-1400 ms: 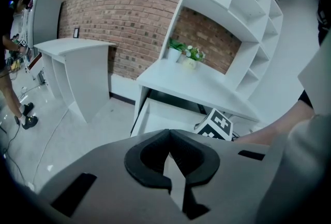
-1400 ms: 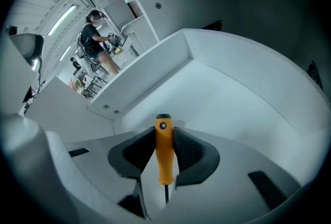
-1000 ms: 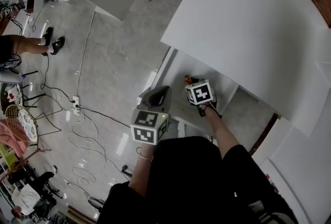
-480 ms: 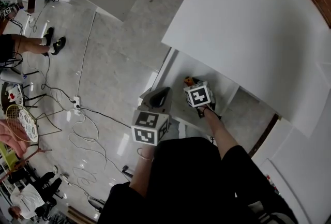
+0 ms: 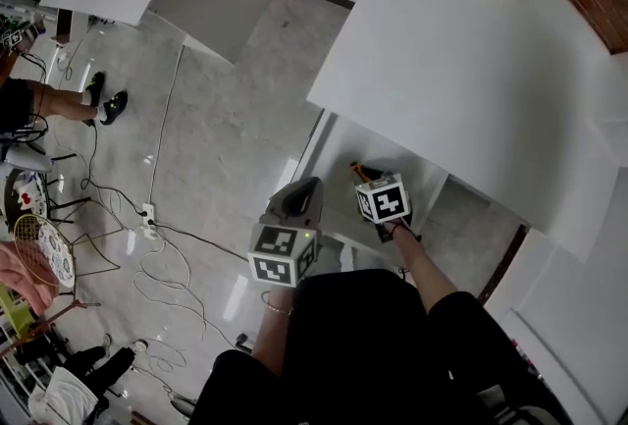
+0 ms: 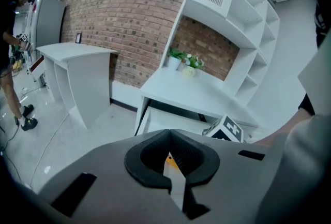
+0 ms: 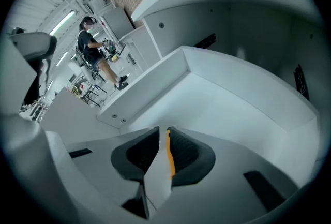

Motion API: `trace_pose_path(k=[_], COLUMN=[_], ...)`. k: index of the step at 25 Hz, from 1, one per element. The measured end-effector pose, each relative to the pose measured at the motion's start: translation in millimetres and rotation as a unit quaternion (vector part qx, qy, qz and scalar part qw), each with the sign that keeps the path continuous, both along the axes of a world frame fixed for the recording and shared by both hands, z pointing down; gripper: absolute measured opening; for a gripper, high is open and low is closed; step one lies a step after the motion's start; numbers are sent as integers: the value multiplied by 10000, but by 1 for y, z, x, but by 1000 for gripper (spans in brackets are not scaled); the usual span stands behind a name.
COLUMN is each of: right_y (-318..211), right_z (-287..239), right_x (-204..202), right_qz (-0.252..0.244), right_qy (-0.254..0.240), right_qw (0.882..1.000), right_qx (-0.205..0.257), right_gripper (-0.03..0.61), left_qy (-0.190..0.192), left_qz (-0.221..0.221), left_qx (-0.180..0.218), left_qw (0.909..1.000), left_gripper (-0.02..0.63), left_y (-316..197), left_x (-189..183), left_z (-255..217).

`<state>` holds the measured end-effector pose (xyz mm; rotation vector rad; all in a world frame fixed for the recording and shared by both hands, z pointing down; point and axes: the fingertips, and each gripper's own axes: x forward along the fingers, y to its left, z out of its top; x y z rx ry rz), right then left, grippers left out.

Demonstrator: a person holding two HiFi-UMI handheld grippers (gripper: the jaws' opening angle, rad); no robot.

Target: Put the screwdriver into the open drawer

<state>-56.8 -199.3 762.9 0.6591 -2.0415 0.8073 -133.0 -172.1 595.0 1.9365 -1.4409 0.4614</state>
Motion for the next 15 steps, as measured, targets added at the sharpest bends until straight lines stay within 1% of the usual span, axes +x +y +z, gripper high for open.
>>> trace_pose_path(k=[4, 8, 15], right_y=[5, 8, 1], right_z=[-33, -71, -152], right_x=[0, -3, -8], right_qz=[-54, -99, 48], right_qy=[-281, -679, -1464], right_qw=[9994, 9969, 9853], right_qx=[187, 386, 876], right_gripper=[38, 28, 20], left_qy=[4, -22, -39], left_qz=[9, 32, 117], left_qx=[241, 518, 1044], left_qw=[9997, 9987, 9945], left_gripper=[9, 9, 9], left_y=[-2, -2, 0], left_x=[-4, -7, -8], left_z=[-16, -37, -76])
